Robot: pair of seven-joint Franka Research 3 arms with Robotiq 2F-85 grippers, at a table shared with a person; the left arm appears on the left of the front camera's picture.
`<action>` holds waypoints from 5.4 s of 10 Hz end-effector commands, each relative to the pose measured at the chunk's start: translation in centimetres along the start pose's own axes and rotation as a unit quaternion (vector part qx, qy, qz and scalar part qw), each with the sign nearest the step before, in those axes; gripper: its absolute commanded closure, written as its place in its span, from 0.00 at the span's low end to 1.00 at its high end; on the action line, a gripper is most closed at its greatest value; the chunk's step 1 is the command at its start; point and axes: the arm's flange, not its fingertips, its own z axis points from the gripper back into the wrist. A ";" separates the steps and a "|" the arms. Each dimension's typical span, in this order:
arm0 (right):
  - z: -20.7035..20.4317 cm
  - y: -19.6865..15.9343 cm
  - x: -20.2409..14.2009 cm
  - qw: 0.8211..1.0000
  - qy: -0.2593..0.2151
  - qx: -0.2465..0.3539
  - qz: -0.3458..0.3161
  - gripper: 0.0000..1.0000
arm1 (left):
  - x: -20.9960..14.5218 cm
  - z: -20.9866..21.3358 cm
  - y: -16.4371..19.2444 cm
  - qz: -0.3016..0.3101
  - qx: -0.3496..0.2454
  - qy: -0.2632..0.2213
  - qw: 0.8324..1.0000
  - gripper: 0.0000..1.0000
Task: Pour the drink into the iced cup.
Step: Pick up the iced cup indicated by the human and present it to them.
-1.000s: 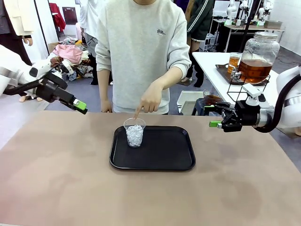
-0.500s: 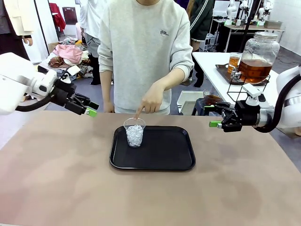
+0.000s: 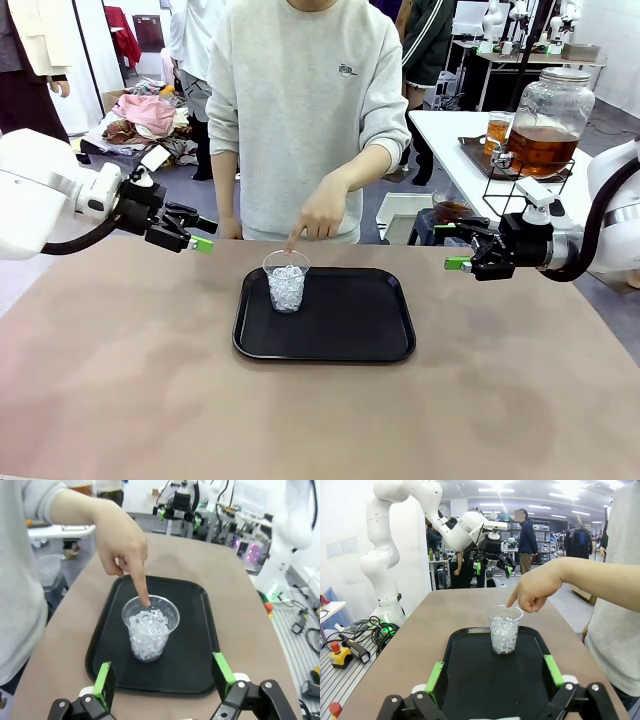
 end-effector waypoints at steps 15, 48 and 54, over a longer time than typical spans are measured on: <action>-0.1 -0.3 0.3 1.000 0.003 0.002 -0.002 0.00 | -7.8 -5.7 3.5 -0.105 0.007 -0.081 0.991 0.00; -0.1 -0.3 0.3 1.000 0.003 0.002 -0.002 0.00 | -9.4 -15.4 5.3 -0.080 -0.041 -0.125 0.988 0.00; -0.1 -0.3 0.3 1.000 0.003 0.002 -0.002 0.00 | -8.7 -17.1 4.9 -0.056 -0.055 -0.123 0.989 0.00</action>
